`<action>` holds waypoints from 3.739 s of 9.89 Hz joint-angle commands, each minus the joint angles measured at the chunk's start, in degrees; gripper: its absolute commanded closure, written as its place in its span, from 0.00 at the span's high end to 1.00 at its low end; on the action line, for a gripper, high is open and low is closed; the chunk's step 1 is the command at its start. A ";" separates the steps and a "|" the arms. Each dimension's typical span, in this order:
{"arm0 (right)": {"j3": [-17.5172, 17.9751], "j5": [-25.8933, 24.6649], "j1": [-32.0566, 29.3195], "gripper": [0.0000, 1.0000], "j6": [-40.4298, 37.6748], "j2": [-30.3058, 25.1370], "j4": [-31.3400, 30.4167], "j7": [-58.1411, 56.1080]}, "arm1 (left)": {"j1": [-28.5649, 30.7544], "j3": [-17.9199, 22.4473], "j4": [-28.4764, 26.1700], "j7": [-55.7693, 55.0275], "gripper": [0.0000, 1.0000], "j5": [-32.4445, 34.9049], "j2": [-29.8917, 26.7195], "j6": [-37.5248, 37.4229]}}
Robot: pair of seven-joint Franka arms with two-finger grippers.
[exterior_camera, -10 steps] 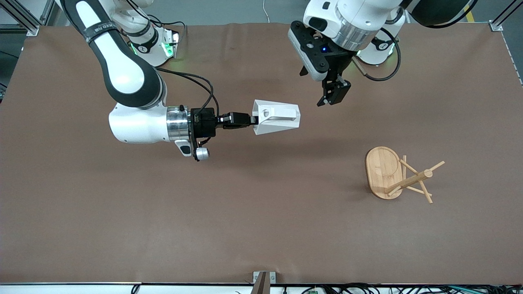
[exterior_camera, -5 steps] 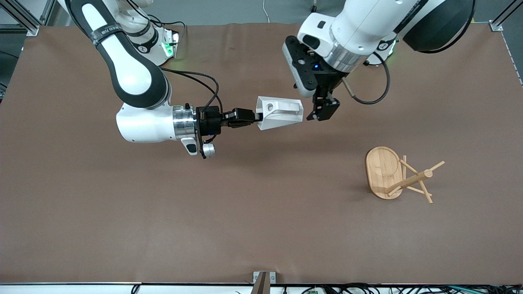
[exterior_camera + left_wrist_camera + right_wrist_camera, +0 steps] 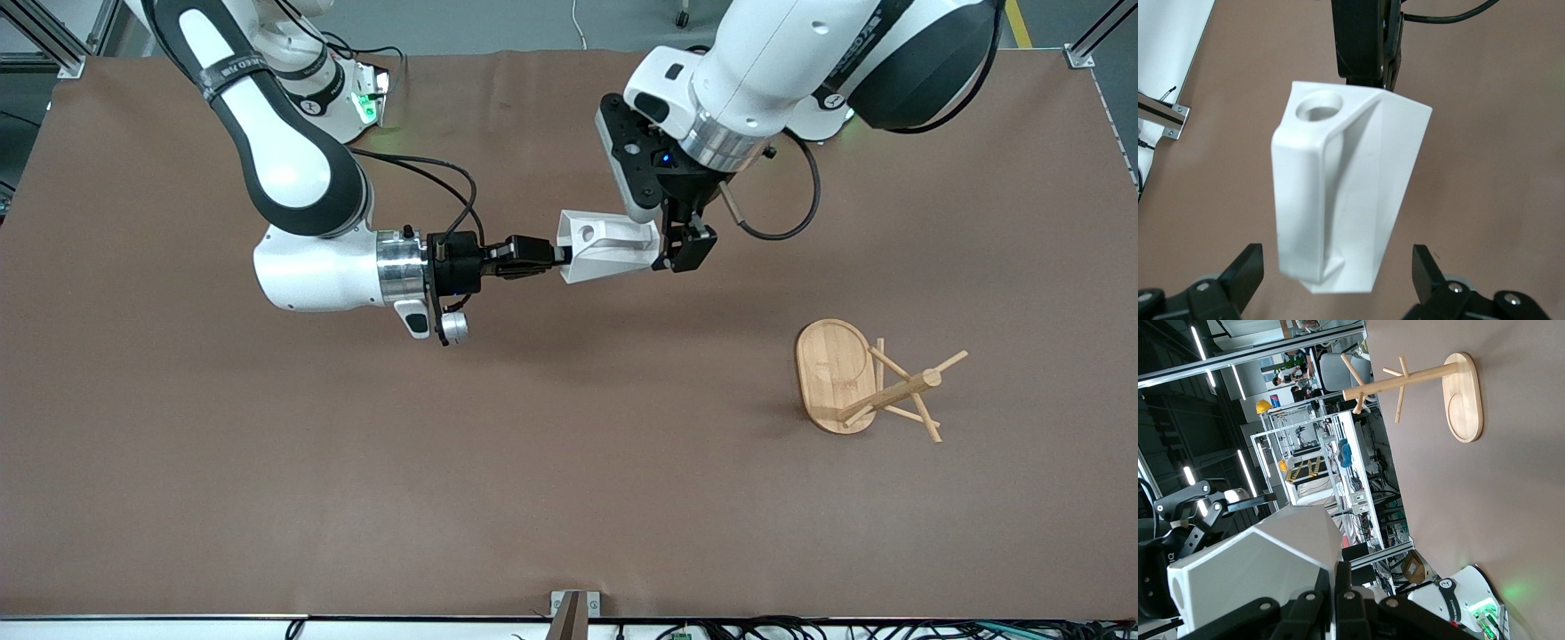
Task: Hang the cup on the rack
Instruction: 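Grasp the cup body with the left gripper beside the right gripper, then carry the cup with the left gripper while the right gripper withdraws, then lower the cup with the left gripper onto a rack peg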
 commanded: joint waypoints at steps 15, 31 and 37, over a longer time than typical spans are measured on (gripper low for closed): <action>-5.63 -1.21 -2.27 1.00 -8.83 -4.86 -0.70 -0.25 | 1.31 0.09 -0.21 -14.27 0.17 1.73 2.03 -1.02; -29.20 -84.29 -7.72 1.00 -32.90 -17.78 16.25 8.19 | 13.87 0.80 -6.35 -56.20 0.17 7.88 -2.27 -1.99; -31.47 -84.20 -5.46 1.00 -30.81 -25.26 9.75 9.15 | 15.29 2.37 -21.95 -60.88 0.17 5.61 -10.61 8.42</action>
